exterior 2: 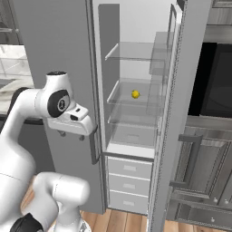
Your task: Retrieve a lemon from the fridge and place it on the cutting board with the fish.
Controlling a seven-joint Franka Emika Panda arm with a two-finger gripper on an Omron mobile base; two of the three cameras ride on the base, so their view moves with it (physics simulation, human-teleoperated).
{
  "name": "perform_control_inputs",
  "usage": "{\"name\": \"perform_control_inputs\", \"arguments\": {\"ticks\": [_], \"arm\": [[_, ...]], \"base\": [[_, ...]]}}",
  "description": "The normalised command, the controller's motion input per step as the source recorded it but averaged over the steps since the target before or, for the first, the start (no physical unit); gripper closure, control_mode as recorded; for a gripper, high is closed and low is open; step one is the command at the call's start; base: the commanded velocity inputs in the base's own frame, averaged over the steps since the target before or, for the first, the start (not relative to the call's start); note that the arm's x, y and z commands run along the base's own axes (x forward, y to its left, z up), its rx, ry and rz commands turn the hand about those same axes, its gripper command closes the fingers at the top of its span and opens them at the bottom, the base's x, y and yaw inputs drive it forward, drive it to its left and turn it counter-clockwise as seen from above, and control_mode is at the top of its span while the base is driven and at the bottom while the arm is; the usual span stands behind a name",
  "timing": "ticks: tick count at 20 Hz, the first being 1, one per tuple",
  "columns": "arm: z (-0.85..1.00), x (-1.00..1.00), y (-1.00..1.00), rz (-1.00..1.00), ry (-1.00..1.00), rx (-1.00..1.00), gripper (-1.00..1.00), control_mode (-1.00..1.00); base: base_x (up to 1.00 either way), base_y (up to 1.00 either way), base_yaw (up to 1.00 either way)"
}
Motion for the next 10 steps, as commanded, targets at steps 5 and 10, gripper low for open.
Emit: {"name": "perform_control_inputs", "arguments": {"ticks": [5,10], "arm": [[0.0,-0.14,0.02,0.08,0.0,0.01,-1.0,-1.0],[0.0,0.0,-0.01,0.0,0.0,0.0,-1.0,-1.0]], "base": [[0.0,0.0,0.0],[0.0,0.0,0.0]]}}
